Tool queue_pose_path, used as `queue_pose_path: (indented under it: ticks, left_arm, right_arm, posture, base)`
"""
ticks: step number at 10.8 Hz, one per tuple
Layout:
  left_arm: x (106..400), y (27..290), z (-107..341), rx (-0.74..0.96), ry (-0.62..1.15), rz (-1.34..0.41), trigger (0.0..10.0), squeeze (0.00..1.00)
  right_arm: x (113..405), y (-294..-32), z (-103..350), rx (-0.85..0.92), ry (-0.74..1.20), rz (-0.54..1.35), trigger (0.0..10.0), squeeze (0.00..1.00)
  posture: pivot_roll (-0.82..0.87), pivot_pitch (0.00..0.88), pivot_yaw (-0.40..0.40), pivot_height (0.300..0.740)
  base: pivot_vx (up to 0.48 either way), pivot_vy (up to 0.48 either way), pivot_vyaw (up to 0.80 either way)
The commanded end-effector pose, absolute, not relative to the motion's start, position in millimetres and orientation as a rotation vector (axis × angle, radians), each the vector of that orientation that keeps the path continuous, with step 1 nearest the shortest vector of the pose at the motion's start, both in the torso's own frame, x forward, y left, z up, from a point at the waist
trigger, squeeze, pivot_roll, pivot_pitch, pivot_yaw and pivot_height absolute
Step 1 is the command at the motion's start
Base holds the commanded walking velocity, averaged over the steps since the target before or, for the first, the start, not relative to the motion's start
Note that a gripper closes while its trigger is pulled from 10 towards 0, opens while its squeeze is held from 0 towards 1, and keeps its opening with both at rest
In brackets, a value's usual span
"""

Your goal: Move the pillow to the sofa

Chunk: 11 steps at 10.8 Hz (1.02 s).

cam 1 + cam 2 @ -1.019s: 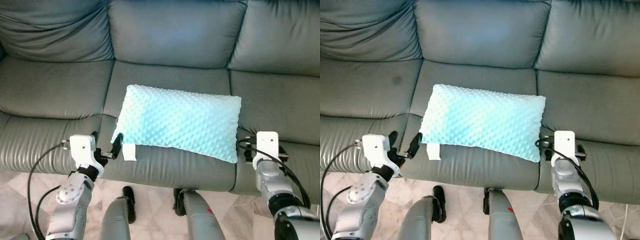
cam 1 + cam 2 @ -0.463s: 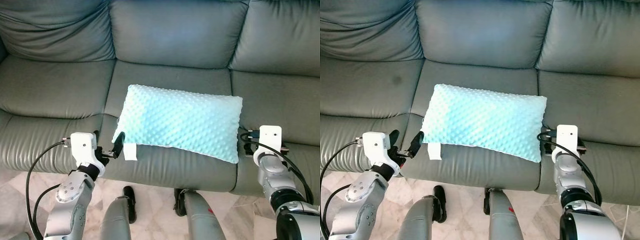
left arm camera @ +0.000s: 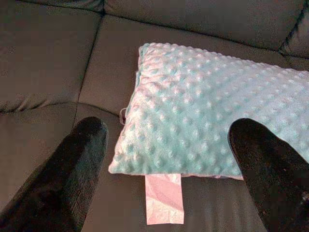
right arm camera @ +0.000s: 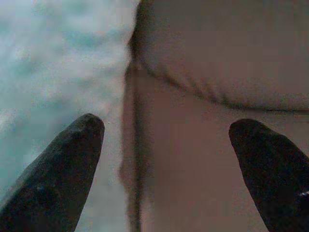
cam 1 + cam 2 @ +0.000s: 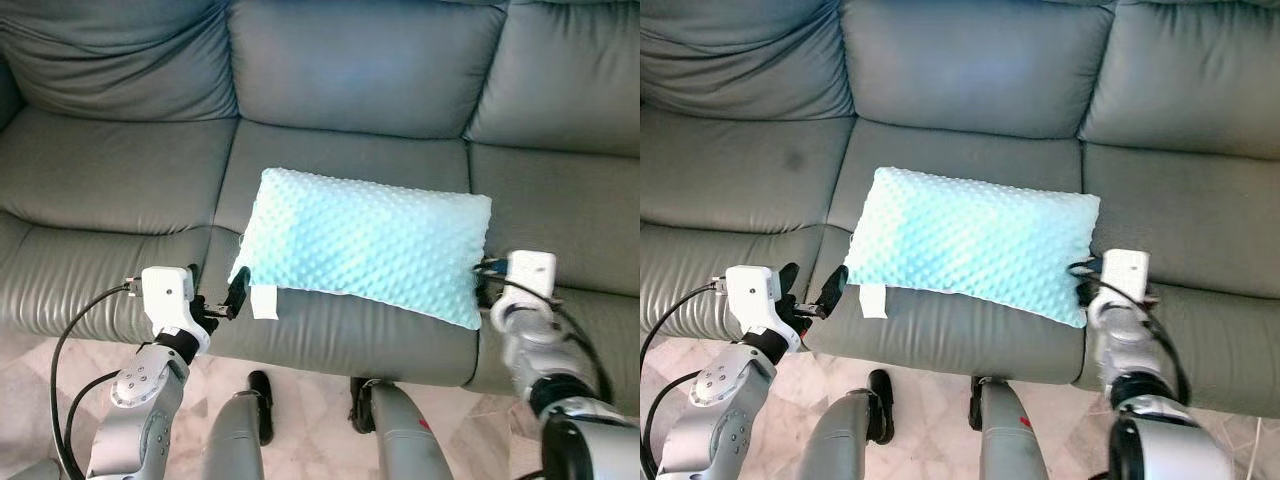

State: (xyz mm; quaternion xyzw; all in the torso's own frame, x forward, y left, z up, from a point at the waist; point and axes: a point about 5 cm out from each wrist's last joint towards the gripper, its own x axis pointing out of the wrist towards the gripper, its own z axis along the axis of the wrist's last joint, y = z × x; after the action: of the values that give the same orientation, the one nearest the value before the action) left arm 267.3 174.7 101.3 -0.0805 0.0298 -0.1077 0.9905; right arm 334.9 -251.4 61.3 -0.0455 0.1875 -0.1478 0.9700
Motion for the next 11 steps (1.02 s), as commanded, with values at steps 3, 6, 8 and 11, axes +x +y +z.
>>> queue_pose_path:
  ticks: [3,6,8,11]
  left_arm:
    - [258,179,95,-0.161,0.099,-0.197,10.0,0.00]
    - [258,179,95,-0.157,0.105,-0.198,10.0,0.00]
    - [258,178,95,-0.159,0.107,-0.202,10.0,0.00]
    - [258,179,95,-0.158,0.107,-0.199,10.0,0.00]
  right_arm:
    - [322,-249,40,-0.057,0.485,-0.299,10.0,0.00]
    - [326,-258,51,-0.141,0.426,-0.324,10.0,0.00]
    - [327,-263,57,-0.178,0.396,-0.332,10.0,0.00]
    - [332,-263,64,-0.145,0.355,-0.323,10.0,0.00]
  posture:
    - [0.05,0.466,0.059,0.740]
    - [0.05,0.469,0.063,0.740]
    - [0.06,0.468,0.065,0.740]
    - [0.06,0.471,0.064,0.740]
  base:
    - [0.000,0.000,0.00]
    - [0.000,0.000,0.00]
    - [0.000,0.000,0.00]
    - [0.000,0.000,0.00]
